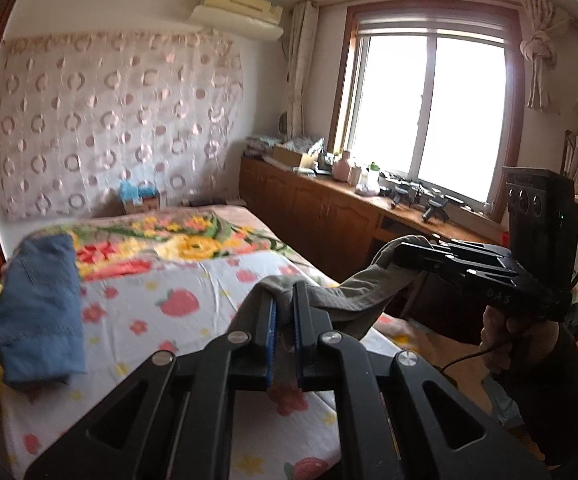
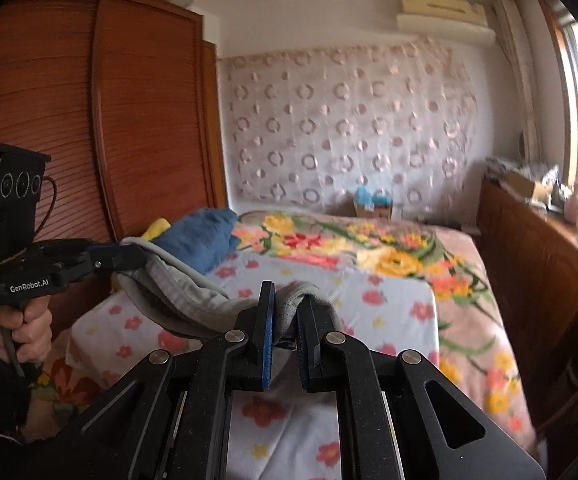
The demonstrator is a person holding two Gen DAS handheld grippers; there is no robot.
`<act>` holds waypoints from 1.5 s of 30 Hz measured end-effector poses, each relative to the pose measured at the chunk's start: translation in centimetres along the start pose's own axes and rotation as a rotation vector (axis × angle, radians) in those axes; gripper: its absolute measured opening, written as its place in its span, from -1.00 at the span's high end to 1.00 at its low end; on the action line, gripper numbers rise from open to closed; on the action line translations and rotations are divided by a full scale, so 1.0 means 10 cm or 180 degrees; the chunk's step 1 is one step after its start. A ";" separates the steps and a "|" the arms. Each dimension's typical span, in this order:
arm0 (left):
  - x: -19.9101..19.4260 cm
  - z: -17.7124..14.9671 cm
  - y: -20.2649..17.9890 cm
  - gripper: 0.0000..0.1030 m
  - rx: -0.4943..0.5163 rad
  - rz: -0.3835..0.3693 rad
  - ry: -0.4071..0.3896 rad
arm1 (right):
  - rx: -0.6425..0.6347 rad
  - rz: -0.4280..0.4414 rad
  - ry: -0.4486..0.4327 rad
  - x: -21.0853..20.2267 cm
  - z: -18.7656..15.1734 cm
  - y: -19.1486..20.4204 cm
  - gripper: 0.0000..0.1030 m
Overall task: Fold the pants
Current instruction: 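Lift the grey-green shorts off the bed with both grippers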
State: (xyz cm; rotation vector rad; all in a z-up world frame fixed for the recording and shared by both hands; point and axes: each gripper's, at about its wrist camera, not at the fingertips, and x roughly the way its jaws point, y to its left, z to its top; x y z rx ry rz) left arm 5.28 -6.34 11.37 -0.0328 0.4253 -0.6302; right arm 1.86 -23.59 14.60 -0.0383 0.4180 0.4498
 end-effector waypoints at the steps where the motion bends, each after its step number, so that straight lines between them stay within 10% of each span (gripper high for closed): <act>1: -0.04 0.05 0.01 0.94 0.0016 0.0016 -0.0034 | -0.0023 0.0013 -0.0019 -0.01 0.05 0.03 0.87; 16: 0.21 0.17 0.73 0.94 -0.0172 0.0311 0.0024 | -0.0206 0.0146 0.0137 0.79 0.44 0.14 0.87; 32: 1.10 1.13 1.45 0.94 0.0029 0.0515 -0.0082 | -0.0295 0.0006 0.0122 2.02 1.44 -0.37 0.87; 45: 1.03 0.49 1.40 0.93 -0.0092 0.0460 0.0270 | -0.0195 0.0152 0.0687 2.04 0.66 -0.26 0.87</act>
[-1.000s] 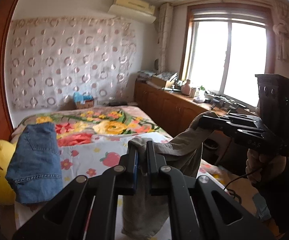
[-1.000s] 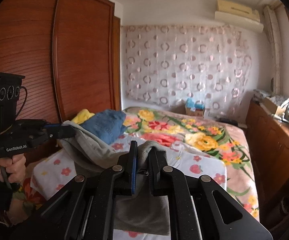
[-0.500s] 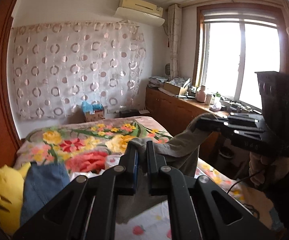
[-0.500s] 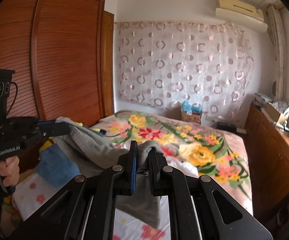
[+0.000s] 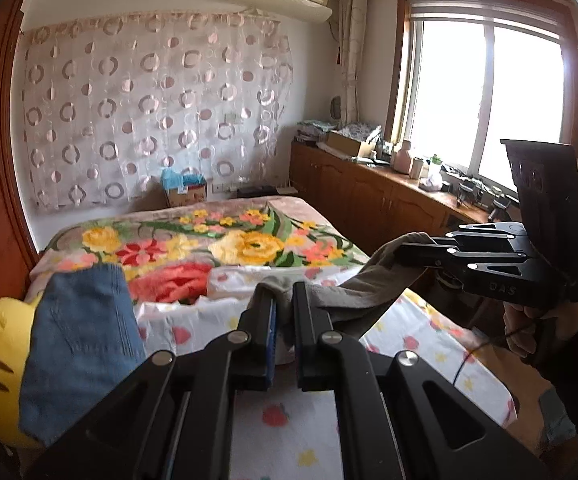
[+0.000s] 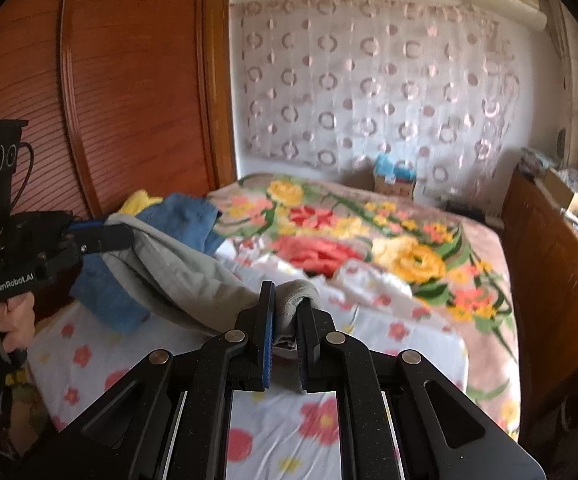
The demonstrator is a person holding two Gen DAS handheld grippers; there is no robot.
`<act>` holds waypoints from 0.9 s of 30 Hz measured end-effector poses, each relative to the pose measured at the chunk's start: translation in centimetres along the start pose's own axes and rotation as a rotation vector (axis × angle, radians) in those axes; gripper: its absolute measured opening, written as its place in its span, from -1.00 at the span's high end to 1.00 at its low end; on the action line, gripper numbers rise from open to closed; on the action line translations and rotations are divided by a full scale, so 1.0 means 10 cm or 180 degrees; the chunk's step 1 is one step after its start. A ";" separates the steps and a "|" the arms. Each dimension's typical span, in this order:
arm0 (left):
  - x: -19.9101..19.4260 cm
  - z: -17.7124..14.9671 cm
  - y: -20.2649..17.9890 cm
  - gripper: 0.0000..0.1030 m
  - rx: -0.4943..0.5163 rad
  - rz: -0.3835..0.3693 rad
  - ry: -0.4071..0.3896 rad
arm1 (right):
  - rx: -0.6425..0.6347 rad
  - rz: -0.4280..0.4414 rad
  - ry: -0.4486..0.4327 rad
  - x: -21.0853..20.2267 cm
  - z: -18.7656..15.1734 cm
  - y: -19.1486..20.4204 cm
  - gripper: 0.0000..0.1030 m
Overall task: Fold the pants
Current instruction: 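Lift the grey-green shorts off the bed with both grippers, then lower the shorts back onto the bed with both grippers, laying them flat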
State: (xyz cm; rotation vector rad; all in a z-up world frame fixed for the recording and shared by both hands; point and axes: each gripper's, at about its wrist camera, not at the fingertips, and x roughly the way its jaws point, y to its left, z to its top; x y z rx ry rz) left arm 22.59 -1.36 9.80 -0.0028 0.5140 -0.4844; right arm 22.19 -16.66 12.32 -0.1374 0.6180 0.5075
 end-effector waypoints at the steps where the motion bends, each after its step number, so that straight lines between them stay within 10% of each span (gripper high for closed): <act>1: -0.04 -0.06 -0.03 0.94 0.0006 -0.0009 0.0012 | -0.0002 0.0009 0.0020 -0.03 -0.05 0.02 0.87; 27: -0.87 -1.30 -0.61 0.93 -0.0011 -0.0051 0.0265 | 0.0197 0.0157 0.0336 -0.68 -1.38 0.78 0.87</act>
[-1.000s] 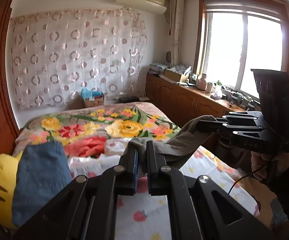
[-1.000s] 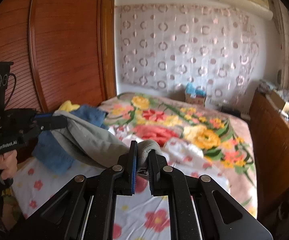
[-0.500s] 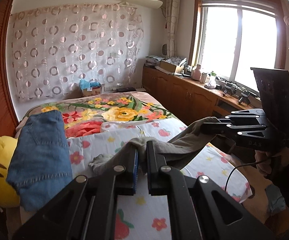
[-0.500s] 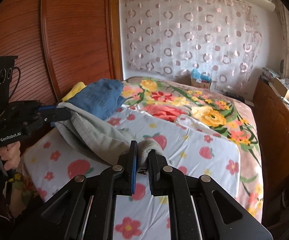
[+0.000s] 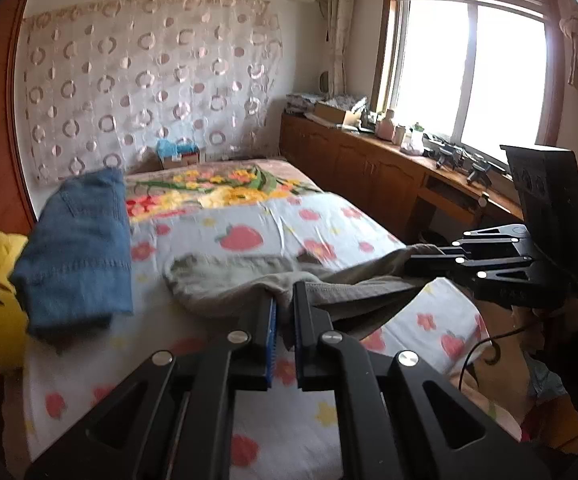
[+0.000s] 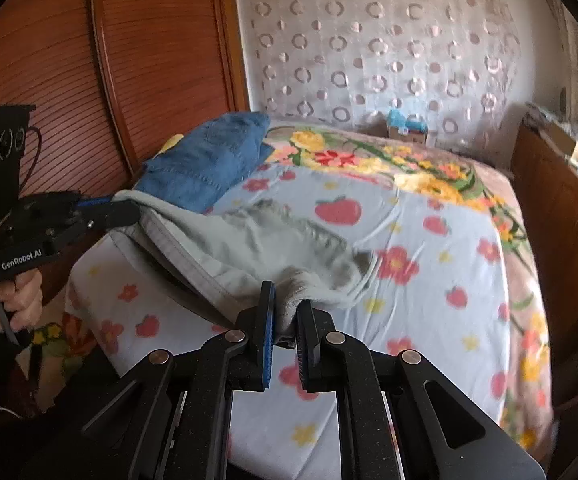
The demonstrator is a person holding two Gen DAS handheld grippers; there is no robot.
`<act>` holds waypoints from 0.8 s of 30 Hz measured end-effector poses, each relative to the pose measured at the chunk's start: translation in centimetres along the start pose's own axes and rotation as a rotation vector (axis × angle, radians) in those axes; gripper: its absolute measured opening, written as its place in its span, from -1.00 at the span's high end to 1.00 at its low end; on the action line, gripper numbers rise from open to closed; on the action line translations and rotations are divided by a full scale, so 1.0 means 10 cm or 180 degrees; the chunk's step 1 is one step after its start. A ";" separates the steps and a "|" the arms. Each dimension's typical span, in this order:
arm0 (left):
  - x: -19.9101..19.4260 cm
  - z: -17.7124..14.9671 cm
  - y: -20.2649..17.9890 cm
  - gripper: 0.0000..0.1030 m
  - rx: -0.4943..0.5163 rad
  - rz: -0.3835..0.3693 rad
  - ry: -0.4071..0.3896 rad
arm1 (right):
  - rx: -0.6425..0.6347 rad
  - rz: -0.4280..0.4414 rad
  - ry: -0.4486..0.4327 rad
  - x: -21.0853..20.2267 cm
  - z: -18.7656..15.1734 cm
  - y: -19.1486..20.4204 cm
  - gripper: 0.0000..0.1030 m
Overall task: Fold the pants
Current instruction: 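Lower the shorts back onto the bed with both grippers, laying them flat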
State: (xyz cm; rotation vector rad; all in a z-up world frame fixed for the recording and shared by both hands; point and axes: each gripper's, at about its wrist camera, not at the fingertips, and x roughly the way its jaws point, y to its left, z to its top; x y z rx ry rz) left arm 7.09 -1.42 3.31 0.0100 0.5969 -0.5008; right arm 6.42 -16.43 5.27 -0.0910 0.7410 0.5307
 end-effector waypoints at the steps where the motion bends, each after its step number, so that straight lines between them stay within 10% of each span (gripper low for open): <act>1: 0.00 -0.07 -0.03 0.93 0.0002 0.0007 0.0036 | 0.0035 0.0012 0.0009 0.01 -0.07 0.00 0.87; 24: 0.30 -0.81 -0.12 0.92 -0.0133 0.0035 0.0511 | 0.0264 -0.0069 0.0245 0.28 -0.83 0.09 0.87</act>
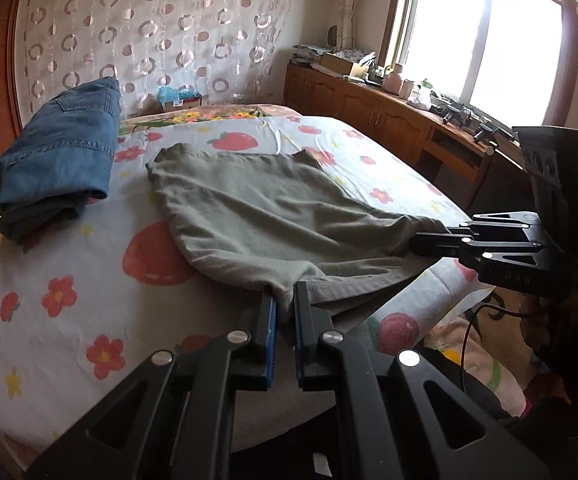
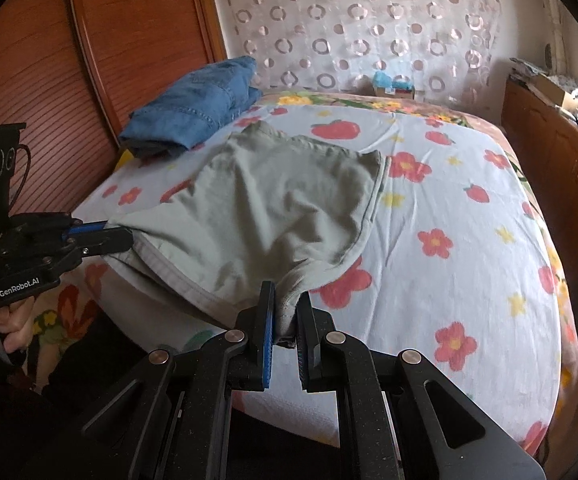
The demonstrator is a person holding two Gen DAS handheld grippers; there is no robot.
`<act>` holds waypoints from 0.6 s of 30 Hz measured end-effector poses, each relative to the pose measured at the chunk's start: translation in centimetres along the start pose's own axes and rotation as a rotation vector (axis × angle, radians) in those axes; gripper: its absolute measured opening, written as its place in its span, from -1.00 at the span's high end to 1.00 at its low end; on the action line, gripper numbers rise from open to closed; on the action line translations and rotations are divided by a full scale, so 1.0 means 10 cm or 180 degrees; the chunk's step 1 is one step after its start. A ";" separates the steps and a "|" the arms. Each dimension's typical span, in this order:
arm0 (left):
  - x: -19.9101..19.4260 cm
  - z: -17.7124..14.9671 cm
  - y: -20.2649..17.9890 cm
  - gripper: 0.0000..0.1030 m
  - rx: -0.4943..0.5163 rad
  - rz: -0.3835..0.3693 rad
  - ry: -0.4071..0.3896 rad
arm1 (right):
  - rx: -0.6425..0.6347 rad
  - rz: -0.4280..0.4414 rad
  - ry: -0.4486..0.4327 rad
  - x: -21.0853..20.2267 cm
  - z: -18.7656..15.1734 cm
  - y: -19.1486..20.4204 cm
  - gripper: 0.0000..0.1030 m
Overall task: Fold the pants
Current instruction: 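Lower the shorts back onto the bed with both grippers, laying them flat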
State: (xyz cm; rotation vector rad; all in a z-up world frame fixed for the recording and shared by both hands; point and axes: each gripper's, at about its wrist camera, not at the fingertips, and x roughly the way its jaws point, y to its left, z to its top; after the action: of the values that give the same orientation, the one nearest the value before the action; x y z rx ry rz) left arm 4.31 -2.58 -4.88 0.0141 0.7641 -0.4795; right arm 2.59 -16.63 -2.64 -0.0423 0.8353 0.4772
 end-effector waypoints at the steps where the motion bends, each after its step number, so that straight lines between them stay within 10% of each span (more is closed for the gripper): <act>1: 0.01 -0.02 0.00 0.92 -0.0004 0.0004 0.0008 | -0.0010 -0.0005 0.0001 0.01 -0.01 0.00 0.87; 18: 0.11 -0.21 0.01 0.91 -0.0053 0.0012 0.0114 | 0.0054 0.0030 0.0071 0.14 -0.20 -0.03 0.87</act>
State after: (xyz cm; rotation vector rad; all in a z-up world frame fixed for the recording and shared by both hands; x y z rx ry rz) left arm 3.64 -2.57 -7.18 0.0085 0.8030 -0.4704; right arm 2.09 -16.78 -5.04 -0.0281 0.8617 0.4791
